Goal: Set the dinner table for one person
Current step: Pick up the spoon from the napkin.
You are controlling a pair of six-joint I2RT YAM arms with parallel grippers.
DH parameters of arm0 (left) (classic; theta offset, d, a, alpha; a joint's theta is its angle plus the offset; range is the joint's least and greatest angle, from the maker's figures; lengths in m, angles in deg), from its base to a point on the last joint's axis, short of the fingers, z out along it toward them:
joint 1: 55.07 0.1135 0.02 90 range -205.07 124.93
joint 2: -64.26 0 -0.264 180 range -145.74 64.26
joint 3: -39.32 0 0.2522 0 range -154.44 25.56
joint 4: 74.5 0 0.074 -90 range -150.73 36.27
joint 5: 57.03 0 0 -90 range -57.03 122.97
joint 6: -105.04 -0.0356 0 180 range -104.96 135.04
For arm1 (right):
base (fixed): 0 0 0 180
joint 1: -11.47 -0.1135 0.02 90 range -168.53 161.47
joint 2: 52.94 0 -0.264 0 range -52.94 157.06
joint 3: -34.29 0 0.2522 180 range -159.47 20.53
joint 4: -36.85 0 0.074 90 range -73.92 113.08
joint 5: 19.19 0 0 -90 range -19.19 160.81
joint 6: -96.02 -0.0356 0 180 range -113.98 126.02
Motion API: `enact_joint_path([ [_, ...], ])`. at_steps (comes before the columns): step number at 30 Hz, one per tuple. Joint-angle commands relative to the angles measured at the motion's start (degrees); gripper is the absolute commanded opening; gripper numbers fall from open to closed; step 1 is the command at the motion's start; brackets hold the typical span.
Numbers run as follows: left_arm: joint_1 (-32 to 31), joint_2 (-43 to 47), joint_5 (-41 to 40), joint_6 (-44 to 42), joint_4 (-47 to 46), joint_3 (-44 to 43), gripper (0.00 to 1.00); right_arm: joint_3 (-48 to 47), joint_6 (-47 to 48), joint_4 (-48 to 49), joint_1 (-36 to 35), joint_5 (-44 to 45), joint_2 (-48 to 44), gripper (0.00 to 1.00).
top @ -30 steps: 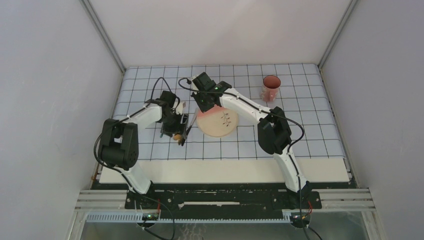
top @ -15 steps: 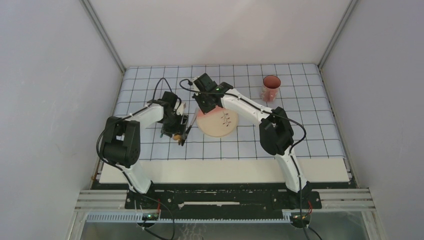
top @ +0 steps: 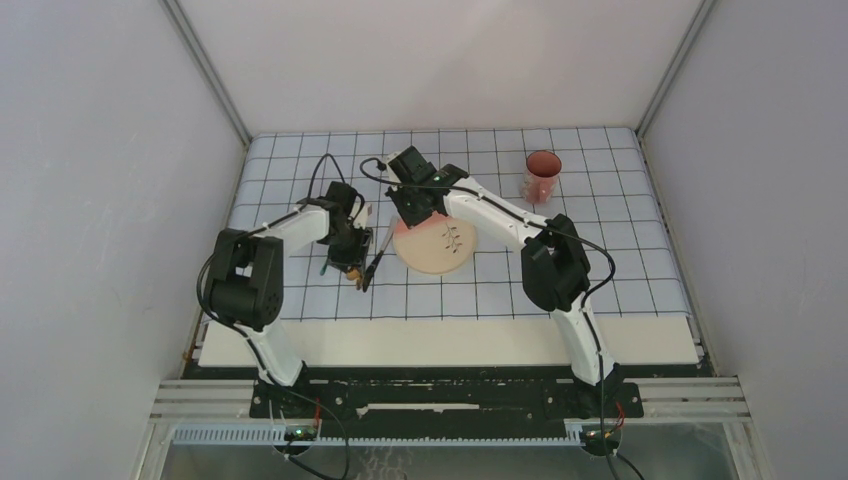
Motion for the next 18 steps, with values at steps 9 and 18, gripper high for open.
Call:
enact_joint_path([
  [9, -0.3, 1.5, 0.7, -0.4, -0.5, -2.6, 0.35, -0.5, 0.9, 2.0, -0.2, 0.3, -3.4, 0.05],
  [18, -0.3, 4.2, 0.3, -0.8, 0.7, -2.6, 0.15, -0.5, 1.0, 2.1, -0.3, 0.5, -3.2, 0.04],
])
